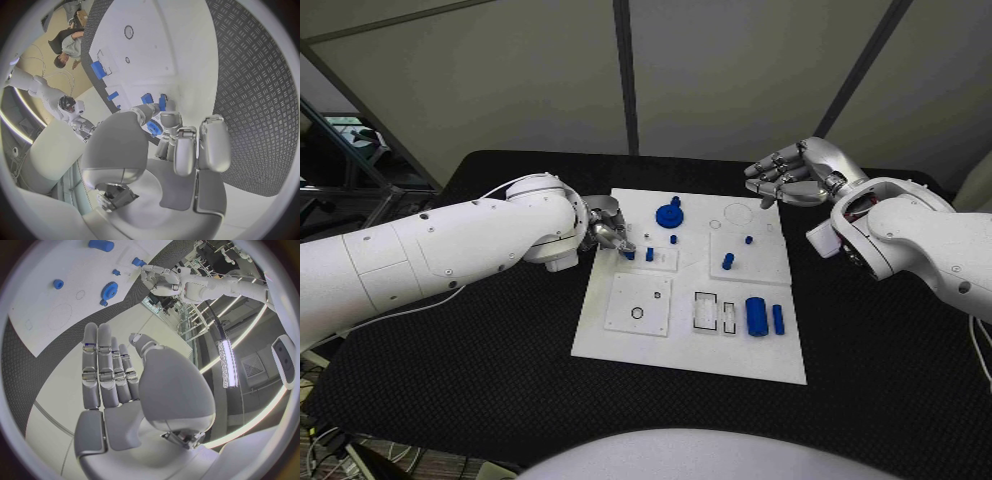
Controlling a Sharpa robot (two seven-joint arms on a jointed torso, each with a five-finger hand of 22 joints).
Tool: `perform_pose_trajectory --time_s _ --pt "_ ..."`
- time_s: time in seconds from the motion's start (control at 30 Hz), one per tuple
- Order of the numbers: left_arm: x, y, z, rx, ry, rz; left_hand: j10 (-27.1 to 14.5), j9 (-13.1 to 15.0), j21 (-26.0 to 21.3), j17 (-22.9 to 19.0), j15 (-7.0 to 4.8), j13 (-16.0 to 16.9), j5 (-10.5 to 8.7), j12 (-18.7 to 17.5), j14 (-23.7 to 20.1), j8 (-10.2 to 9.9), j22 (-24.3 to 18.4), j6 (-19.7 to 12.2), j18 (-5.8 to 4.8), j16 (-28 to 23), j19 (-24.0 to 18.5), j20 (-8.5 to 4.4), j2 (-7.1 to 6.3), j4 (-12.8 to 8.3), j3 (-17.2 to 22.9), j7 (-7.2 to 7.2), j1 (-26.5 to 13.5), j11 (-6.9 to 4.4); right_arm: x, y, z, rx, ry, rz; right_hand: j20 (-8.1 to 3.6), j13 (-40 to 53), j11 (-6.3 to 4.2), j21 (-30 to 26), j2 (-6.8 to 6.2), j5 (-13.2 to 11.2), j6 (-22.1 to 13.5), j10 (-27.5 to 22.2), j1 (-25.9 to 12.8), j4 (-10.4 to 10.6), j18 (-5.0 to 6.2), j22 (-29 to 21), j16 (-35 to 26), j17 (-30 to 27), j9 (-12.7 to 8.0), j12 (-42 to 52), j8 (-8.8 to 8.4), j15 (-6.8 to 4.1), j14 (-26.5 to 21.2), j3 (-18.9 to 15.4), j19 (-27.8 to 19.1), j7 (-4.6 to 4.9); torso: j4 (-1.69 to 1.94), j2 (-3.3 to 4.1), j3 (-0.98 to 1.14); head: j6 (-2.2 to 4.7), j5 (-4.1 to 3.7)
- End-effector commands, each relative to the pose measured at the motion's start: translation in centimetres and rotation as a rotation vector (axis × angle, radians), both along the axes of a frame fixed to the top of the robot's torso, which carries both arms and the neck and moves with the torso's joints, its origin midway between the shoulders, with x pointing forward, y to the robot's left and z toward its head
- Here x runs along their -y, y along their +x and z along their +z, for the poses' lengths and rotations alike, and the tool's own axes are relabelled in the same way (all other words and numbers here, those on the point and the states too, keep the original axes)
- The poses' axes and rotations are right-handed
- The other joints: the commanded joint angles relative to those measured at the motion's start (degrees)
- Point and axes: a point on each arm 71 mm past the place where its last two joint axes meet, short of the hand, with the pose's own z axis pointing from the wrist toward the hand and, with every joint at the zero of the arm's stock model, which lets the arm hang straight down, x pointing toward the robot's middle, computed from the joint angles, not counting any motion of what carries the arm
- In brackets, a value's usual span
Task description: Assemble the parts on the task board
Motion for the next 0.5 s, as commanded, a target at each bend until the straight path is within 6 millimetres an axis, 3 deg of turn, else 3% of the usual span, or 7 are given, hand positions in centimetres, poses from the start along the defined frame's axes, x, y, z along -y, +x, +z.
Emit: perform_pose_trajectory --time_s 0.03,0.5 --pt "-0.05 0.03 -0.04 0.008 0.016 0.006 0.50 0.13 0.37 13.65 -0.40 0.05 0.23 0.19 5.57 0.25 3.86 0.28 -4.17 0.25 0.38 0.14 0.26 -7.44 7.77 0.07 -0.38 -0.12 -0.14 -0.01 0.10 0.002 -0.001 0.009 0.08 -0.06 0.09 -0.33 0.19 0.17 0.19 0.46 -0.17 -0.02 0.21 -0.07 -0.35 0.09 0.09 -0.28 0.08 -0.02 0.49 0.36 0.34 0.07 0.00 0.02 0.01 -0.02 0.03" --pt "0.25 -0.15 -0.17 -0.015 0.028 -0.018 0.57 0.19 0.44 13.64 -0.42 0.07 0.28 0.21 5.57 0.33 3.93 0.31 -4.19 0.24 0.43 0.12 0.20 -7.49 7.88 0.04 -0.45 -0.15 -0.14 -0.02 0.10 0.001 -0.001 0.010 0.07 -0.15 0.10 -0.38 0.13 0.23 0.17 0.45 -0.17 -0.04 0.20 -0.09 -0.42 0.10 0.09 -0.29 0.06 -0.01 0.51 0.37 0.37 0.09 0.01 -0.04 0.01 -0.12 -0.06"
